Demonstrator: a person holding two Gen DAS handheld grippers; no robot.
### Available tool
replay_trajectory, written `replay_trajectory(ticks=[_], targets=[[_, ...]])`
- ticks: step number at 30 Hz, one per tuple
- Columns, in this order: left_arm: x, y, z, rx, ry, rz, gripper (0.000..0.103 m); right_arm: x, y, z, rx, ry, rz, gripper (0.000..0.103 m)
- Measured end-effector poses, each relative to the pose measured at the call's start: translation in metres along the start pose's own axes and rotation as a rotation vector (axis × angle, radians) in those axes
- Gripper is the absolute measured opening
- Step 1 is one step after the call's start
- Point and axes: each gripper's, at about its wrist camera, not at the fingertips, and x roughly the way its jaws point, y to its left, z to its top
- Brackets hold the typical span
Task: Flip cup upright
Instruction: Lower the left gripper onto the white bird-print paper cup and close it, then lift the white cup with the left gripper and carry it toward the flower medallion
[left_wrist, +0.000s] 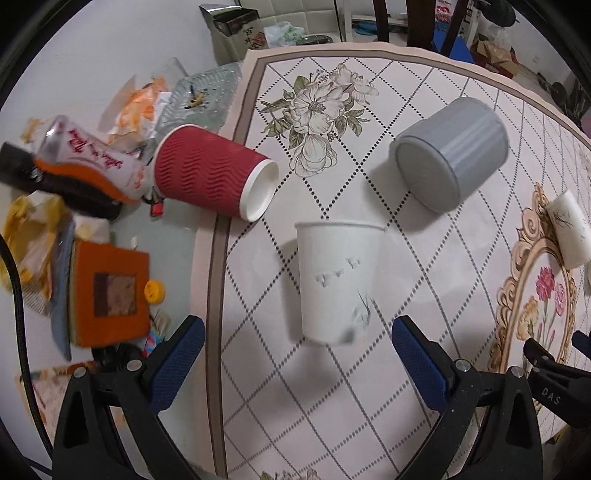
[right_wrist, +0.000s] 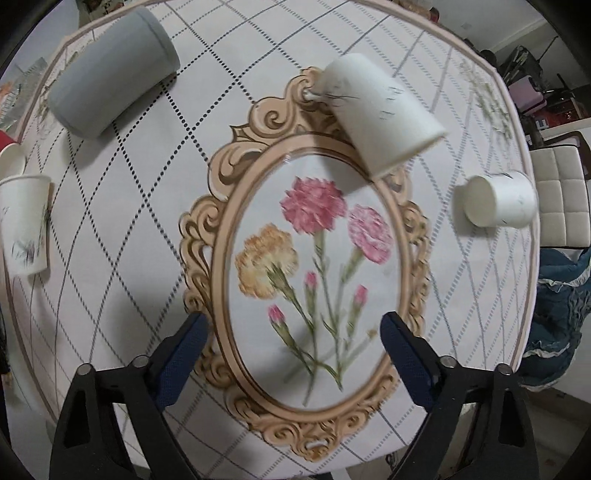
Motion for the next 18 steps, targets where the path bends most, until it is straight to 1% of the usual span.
replay_trajectory(ticks=[2,5,6,7,8,11,13,15,16,18], targets=[[0.009,0.002,0.008,0.01,0.009,-0.014,0.1,0.005,0.007,0.009,0.0,0.007,-0.003,0.093],[0.02,0.005,0.016,0.018,0.023,-0.042,0.099,0.01,0.014,0.018,0.002,0.013,-0.006,0.093],[0.025,0.007,0.019,0.021,0.026,-0.05,0.096,0.011,0.017,0.02,0.0,0.017,-0.01,0.093],[0.028,0.007,0.021,0.025,0.027,-0.06,0.093,0.013,0.02,0.023,-0.002,0.023,-0.014,0.093],[0.031,0.007,0.023,0.028,0.032,-0.069,0.085,0.015,0.023,0.027,-0.002,0.026,-0.015,0.093],[0.041,0.006,0.028,0.029,0.053,-0.094,0.083,0.018,0.03,0.033,-0.006,0.034,-0.018,0.093],[0.045,0.006,0.03,0.033,0.053,-0.098,0.078,0.02,0.034,0.036,-0.009,0.04,-0.022,0.093],[0.049,0.006,0.033,0.032,0.063,-0.106,0.062,0.02,0.042,0.038,-0.016,0.044,-0.025,0.093],[0.05,0.007,0.033,0.031,0.068,-0.112,0.057,0.02,0.045,0.04,-0.02,0.044,-0.027,0.093],[0.049,0.007,0.034,0.029,0.059,-0.112,0.057,0.023,0.051,0.046,-0.028,0.046,-0.028,0.093]])
